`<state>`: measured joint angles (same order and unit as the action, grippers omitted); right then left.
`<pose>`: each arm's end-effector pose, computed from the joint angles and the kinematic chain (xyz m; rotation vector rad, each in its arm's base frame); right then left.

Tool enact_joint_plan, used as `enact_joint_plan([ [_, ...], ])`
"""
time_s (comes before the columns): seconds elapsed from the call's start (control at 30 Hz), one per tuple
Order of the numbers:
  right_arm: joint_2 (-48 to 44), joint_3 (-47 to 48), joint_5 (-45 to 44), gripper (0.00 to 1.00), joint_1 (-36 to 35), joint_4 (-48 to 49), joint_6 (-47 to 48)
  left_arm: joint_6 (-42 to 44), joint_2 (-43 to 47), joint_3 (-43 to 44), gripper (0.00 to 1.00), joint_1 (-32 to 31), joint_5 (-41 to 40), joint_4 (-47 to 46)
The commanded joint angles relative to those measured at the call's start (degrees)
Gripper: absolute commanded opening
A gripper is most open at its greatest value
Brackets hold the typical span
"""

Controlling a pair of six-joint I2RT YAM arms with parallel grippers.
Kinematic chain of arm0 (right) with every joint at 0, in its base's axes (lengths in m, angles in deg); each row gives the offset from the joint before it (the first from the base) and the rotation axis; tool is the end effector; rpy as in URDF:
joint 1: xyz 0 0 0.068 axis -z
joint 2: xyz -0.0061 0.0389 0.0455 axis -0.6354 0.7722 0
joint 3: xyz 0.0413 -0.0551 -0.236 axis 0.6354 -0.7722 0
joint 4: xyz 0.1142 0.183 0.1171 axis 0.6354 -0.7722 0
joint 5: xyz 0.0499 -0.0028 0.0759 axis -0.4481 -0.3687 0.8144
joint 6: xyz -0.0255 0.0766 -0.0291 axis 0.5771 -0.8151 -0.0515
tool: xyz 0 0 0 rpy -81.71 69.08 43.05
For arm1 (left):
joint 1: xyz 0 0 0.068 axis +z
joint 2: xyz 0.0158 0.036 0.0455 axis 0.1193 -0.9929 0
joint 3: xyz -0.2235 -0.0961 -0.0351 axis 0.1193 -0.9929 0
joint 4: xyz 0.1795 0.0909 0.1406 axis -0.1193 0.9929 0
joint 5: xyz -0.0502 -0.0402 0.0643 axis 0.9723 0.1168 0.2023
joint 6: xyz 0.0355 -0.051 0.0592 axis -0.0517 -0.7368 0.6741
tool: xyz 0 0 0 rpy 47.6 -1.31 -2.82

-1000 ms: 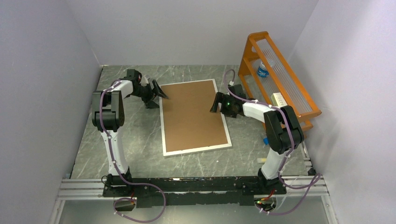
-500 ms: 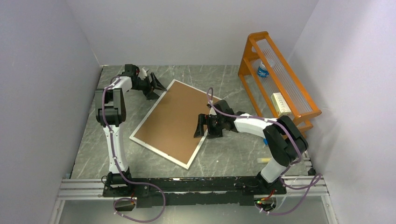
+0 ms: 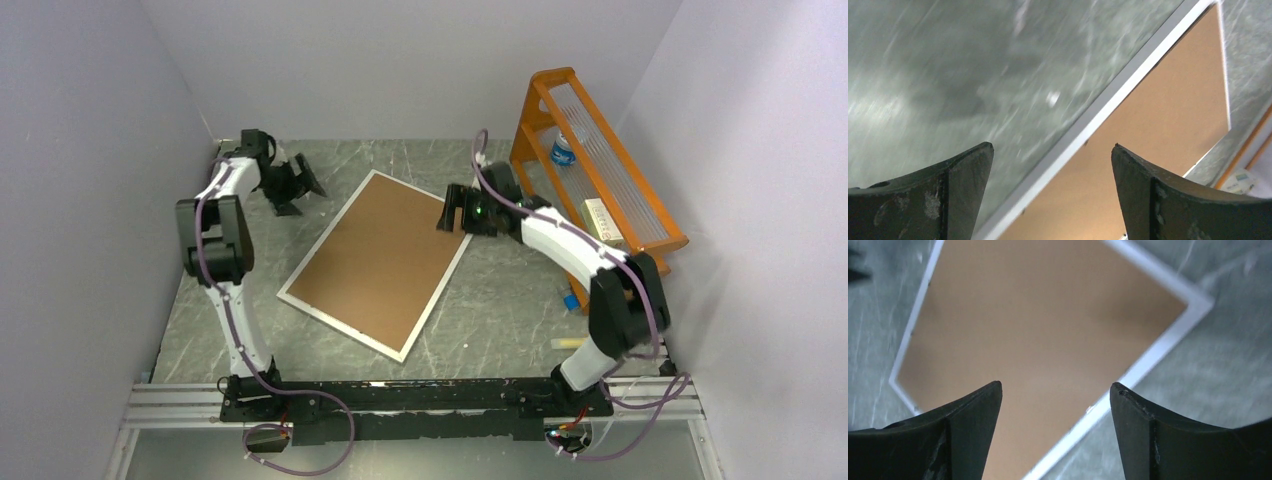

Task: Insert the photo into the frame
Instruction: Adjust the photo frame at the center of the board.

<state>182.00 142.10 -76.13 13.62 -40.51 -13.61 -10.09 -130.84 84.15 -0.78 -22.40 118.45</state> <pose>0.3267 0.1710 0.2028 -0.0260 2.4359 0.6257 0.4427 0.0160 0.1438 -0.5690 2.6181 -0.6635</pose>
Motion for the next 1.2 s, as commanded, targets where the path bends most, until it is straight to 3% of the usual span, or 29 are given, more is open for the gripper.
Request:
enact_joint_plan([
  [0.0, 10.34, 12.20, -0.02, 0.81, 2.07, -0.18, 4.87, -1.01, 15.94, -11.70, 0.94, -0.21, -8.93, 4.51],
  [0.13, 21.20, 23.28, 1.53, 0.79, 3.21, -1.57, 6.41, -5.91, 26.77, -23.20, 0.90, -0.15, -16.82, 5.41],
  [0.33, 33.25, 36.22, 4.82, 0.77, 3.65, -4.69, 8.47, -12.85, 41.44, -42.92, 0.85, -0.01, -9.69, -1.35],
  [0.47, 36.21, 38.27, 4.84, 0.77, 3.66, -4.36, 9.13, -15.57, 44.97, -51.71, 0.86, -0.07, -3.24, -7.84],
  [0.67, 38.87, 39.79, 4.96, 0.77, 3.64, -5.28, 11.28, -14.45, 41.32, -54.84, 0.85, -0.01, 2.65, -11.32],
  [1.17, 38.68, 35.96, 14.32, 0.77, 3.67, -7.61, 19.10, -15.23, 47.33, -57.59, 0.93, -0.05, -8.89, -4.21],
])
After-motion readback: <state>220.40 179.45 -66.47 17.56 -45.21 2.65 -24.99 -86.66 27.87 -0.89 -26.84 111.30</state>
